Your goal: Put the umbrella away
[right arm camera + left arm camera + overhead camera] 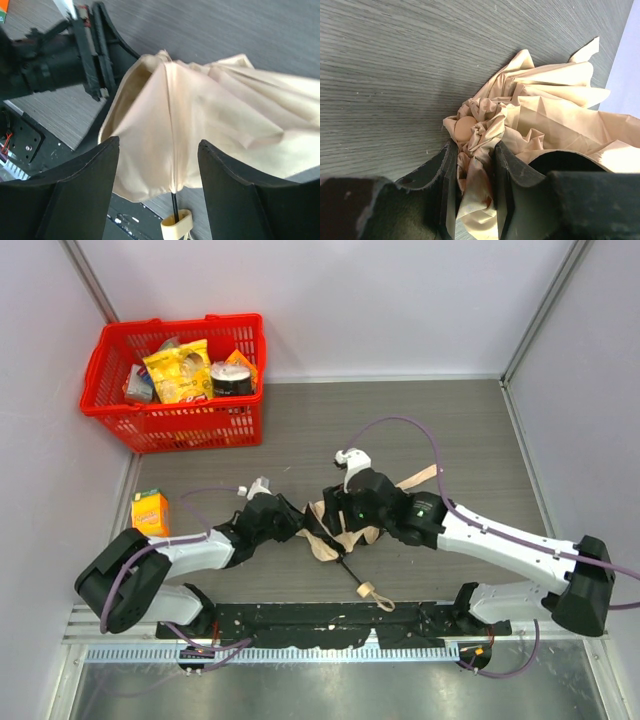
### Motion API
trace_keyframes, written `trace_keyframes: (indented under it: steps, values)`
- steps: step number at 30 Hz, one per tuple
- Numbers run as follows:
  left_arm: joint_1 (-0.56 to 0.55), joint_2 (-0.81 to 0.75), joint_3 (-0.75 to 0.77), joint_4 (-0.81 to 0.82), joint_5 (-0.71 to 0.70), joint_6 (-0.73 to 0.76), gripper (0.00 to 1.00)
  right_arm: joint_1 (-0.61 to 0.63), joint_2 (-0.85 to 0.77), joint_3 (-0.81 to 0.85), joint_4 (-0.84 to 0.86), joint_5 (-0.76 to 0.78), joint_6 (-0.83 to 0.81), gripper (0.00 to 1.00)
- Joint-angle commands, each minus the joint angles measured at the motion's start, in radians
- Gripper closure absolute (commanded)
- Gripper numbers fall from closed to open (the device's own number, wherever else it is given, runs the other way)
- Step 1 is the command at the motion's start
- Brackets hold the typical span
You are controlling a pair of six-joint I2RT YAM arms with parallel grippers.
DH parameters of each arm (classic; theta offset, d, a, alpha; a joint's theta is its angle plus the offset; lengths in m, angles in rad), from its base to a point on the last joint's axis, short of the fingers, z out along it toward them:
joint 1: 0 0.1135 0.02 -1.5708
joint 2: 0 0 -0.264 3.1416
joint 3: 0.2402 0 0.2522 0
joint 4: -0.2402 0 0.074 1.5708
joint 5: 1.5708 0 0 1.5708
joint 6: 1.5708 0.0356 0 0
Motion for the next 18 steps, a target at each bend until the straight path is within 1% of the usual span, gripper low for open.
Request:
trace_keyframes:
  steps: [1,3,4,5,7,8,10,13,14,15,16,17,18]
  values:
    - [-0.004,-0.032,0.003,-0.074,-0.069,0.042,1.00,0.058,0.049,0.147,-0.035,0.182,-0.079,0.31]
    - [-0.005,-0.033,0.004,-0.080,-0.071,0.039,1.00,0.061,0.060,0.176,-0.015,0.180,-0.122,0.29]
    - [-0.008,-0.033,0.004,-0.080,-0.072,0.038,1.00,0.049,0.075,0.223,-0.019,0.173,-0.151,0.26]
    - [-0.012,-0.033,0.006,-0.083,-0.075,0.036,1.00,0.040,0.121,0.252,-0.042,0.110,-0.157,0.26]
    - [-0.013,-0.038,0.009,-0.092,-0.077,0.033,1.00,0.003,0.215,0.401,-0.112,-0.011,-0.182,0.26]
    - [-0.015,-0.039,0.009,-0.095,-0.078,0.033,1.00,-0.002,0.265,0.423,-0.132,-0.019,-0.189,0.27]
    - [-0.016,-0.052,0.009,-0.108,-0.084,0.033,1.00,-0.008,0.315,0.458,-0.185,-0.061,-0.214,0.28]
    - [-0.018,-0.072,0.006,-0.118,-0.092,0.035,1.00,-0.057,0.338,0.451,-0.222,-0.145,-0.238,0.32]
    - [-0.019,-0.081,0.006,-0.123,-0.097,0.036,1.00,-0.075,0.341,0.446,-0.219,-0.229,-0.237,0.34]
    - [-0.022,-0.085,0.007,-0.126,-0.101,0.038,1.00,-0.109,0.344,0.435,-0.212,-0.263,-0.229,0.40]
    - [-0.027,-0.087,0.009,-0.129,-0.106,0.038,1.00,-0.117,0.350,0.434,-0.203,-0.342,-0.231,0.42]
    - [-0.025,-0.090,0.010,-0.131,-0.106,0.038,1.00,-0.120,0.358,0.440,-0.203,-0.382,-0.249,0.44]
    - [-0.027,-0.090,0.010,-0.131,-0.106,0.038,1.00,-0.120,0.367,0.441,-0.196,-0.436,-0.254,0.44]
